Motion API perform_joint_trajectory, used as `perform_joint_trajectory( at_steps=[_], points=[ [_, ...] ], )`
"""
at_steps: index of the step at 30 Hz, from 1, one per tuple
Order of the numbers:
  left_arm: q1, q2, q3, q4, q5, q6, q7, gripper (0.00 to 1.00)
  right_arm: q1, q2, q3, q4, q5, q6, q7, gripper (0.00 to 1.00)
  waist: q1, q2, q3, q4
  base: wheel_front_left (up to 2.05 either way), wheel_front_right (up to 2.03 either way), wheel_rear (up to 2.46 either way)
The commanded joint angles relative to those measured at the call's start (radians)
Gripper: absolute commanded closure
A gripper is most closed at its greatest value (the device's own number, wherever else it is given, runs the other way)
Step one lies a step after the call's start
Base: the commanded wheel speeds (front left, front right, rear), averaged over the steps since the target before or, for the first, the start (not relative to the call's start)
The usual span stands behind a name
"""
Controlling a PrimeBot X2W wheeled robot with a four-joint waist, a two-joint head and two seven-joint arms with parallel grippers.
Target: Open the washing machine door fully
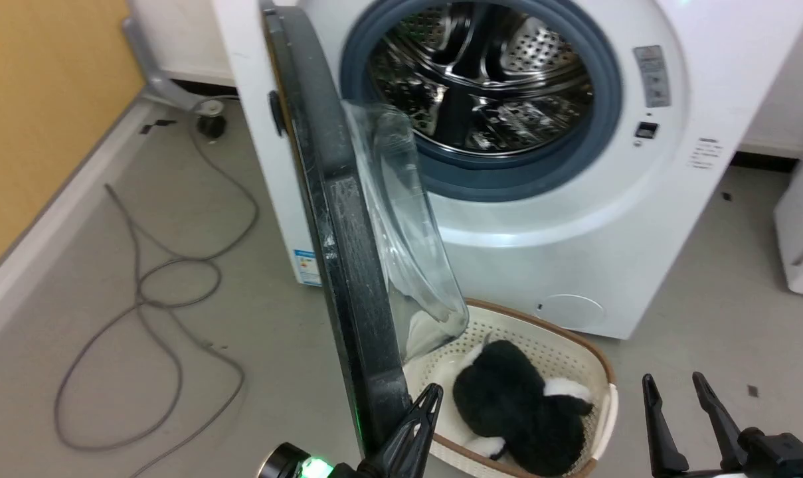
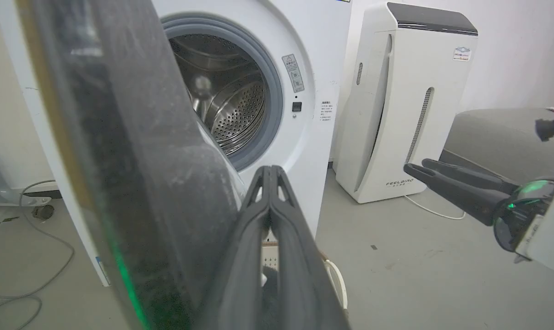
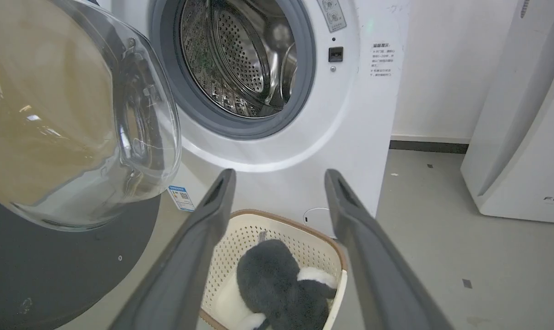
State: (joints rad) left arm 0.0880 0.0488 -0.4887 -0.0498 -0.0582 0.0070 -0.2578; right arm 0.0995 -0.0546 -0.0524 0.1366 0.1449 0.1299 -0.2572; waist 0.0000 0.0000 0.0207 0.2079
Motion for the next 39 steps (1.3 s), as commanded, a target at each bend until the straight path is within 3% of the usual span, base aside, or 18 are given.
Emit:
perform_joint_trajectory(
  at_steps=[1, 11, 23, 39],
  points=[
    [0.015, 0.004, 0.013, 0.001, -0.007, 0.011, -0.004, 1.0, 0.008, 0.004, 0.001, 0.004, 0.007, 0.001, -0.005, 0.0, 0.0, 0.0, -0.002, 0.026, 0.0, 0.0, 0.0],
    [0.019, 0.004, 0.049, 0.009, -0.015, 0.023, -0.004, 1.0, 0.005, 0.004, 0.004, 0.01, 0.001, 0.001, -0.005, 0.0, 0.0, 0.0, 0.012, 0.123, 0.0, 0.0, 0.0],
    [0.044, 0.004, 0.192, -0.004, -0.053, 0.089, -0.004, 1.0, -0.009, 0.004, 0.007, 0.016, -0.011, 0.001, -0.005, 0.0, 0.0, 0.0, 0.045, 0.219, 0.0, 0.0, 0.0],
    [-0.081, 0.03, 0.49, 0.113, -0.109, 0.083, -0.004, 1.0, -0.051, 0.004, 0.018, 0.03, -0.048, 0.001, -0.005, 0.0, 0.0, 0.0, 0.111, 0.206, 0.0, 0.0, 0.0]
  ],
)
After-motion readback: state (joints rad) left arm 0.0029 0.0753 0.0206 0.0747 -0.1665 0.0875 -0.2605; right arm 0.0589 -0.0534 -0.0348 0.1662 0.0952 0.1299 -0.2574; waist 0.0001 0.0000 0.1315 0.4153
